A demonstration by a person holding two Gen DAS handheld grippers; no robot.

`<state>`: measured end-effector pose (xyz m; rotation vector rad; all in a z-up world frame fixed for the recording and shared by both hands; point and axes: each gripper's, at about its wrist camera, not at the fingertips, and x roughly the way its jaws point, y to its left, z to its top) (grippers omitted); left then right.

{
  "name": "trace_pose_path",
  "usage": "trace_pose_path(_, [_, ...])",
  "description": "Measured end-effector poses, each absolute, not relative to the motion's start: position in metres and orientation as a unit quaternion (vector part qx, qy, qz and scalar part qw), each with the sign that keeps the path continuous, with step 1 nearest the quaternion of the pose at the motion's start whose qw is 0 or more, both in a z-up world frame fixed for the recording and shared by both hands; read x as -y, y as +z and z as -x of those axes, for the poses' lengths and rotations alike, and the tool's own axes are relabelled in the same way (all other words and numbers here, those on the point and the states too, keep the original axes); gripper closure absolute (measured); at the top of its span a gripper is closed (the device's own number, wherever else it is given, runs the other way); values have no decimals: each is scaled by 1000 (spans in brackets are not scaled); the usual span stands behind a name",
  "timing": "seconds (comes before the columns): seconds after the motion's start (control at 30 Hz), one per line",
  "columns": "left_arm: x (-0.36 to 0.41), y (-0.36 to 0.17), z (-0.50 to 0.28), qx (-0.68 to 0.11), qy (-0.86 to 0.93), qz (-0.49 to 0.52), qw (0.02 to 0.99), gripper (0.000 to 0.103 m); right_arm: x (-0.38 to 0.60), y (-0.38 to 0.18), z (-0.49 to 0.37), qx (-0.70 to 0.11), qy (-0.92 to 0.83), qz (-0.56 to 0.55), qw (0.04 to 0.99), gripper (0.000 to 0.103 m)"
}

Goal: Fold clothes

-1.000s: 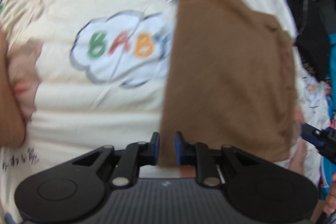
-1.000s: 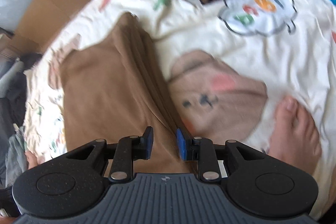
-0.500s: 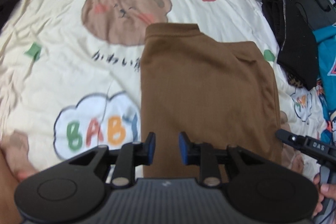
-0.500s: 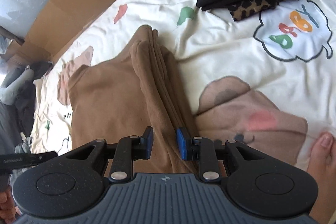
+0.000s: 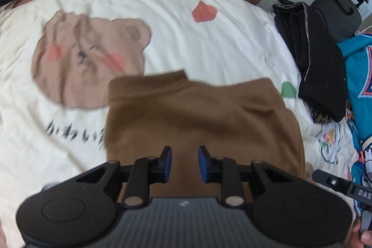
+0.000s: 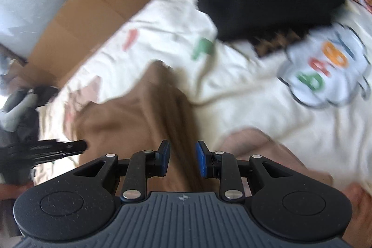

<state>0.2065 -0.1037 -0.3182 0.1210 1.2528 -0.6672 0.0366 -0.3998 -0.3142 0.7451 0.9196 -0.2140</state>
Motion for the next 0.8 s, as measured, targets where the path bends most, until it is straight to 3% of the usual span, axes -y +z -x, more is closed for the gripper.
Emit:
trace_pose_path(0.27, [128,-325,-230,-562,-344,-59,750,78,389,-323,-77,-411,-80,-371,829,76])
trace_pose_path(0.8, [105,-347,-265,-569,-325,-49,754,78,408,-353,-104,-390,-154,-420,805,76])
